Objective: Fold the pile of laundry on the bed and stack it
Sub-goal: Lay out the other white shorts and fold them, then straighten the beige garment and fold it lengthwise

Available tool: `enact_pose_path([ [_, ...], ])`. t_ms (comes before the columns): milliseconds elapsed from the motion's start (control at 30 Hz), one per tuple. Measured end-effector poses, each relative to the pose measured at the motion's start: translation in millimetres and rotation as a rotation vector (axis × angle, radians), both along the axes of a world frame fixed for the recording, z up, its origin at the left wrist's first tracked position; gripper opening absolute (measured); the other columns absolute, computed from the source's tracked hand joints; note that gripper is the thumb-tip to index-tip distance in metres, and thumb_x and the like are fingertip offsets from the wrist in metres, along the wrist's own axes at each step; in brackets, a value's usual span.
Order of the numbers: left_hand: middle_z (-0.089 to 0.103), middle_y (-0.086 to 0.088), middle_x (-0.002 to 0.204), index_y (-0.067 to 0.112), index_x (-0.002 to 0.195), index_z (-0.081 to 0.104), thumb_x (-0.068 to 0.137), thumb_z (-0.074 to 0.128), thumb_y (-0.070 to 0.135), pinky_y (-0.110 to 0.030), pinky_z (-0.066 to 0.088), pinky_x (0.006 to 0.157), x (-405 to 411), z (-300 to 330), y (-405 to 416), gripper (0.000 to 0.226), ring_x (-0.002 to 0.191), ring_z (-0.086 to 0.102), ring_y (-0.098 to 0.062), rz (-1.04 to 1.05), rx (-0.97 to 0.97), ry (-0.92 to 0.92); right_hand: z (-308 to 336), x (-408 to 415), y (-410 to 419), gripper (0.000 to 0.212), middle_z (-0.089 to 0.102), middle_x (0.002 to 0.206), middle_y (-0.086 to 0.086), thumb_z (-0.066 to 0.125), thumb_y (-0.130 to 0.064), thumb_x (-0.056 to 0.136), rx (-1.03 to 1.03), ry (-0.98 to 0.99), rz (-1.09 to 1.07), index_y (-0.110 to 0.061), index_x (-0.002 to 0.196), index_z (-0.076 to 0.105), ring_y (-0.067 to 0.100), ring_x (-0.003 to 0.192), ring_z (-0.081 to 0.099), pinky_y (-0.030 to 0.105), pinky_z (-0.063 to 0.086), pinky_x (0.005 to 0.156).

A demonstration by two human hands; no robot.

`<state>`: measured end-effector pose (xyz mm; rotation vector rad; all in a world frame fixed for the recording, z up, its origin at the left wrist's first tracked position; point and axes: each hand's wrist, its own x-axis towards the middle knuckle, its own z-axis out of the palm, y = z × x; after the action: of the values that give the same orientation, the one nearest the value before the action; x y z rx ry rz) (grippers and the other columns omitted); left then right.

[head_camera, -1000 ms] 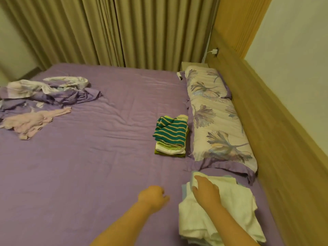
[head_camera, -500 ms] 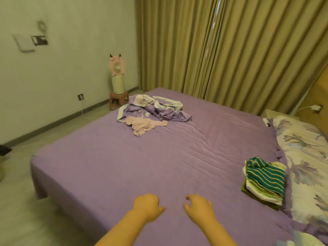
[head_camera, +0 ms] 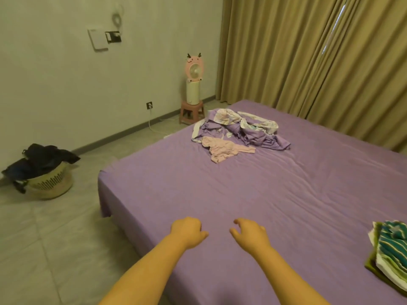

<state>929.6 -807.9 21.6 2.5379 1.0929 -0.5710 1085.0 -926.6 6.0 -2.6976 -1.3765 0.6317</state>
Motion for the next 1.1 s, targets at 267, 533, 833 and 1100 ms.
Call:
enact_pose_path([
  [267,0.06,-0.009,0.12,0.013,0.117,0.059,0.097,0.043,0.048,-0.038,0.048,0.089,39,-8,42,0.043,0.109,0.057,-0.029,-0.029,0.001,0.102,-15,37,57,0.045,0.054,0.136,0.003,0.043,-0.043,0.097,-0.064,0.053,0.022,-0.02,0.136,0.047,0.022,0.126,0.049,0.037,0.037,0.104],
  [533,0.059,-0.008,0.123,0.014,0.12,0.058,0.097,0.044,0.045,-0.038,0.048,0.092,90,-19,128,0.042,0.112,0.056,-0.029,-0.121,-0.012,0.109,-14,77,138,0.044,0.057,0.132,0.004,0.042,-0.042,0.098,-0.072,0.023,-0.027,-0.019,0.135,0.047,0.024,0.122,0.052,0.037,0.039,0.102],
  [833,0.06,-0.007,0.123,0.013,0.121,0.058,0.097,0.043,0.044,-0.038,0.048,0.092,149,-26,307,0.042,0.112,0.056,-0.028,-0.36,-0.031,0.13,-22,110,308,0.04,0.062,0.123,0.002,0.041,-0.041,0.097,-0.068,0.027,-0.201,-0.02,0.131,0.05,0.024,0.115,0.055,0.035,0.037,0.096],
  [1100,0.058,-0.007,0.125,0.014,0.119,0.058,0.098,0.041,0.043,-0.035,0.046,0.087,212,-23,462,0.039,0.112,0.056,-0.029,-0.451,0.01,0.108,-13,150,425,0.038,0.063,0.12,0.006,0.042,-0.038,0.097,-0.068,-0.015,-0.295,-0.017,0.126,0.053,0.028,0.109,0.058,0.034,0.042,0.088],
])
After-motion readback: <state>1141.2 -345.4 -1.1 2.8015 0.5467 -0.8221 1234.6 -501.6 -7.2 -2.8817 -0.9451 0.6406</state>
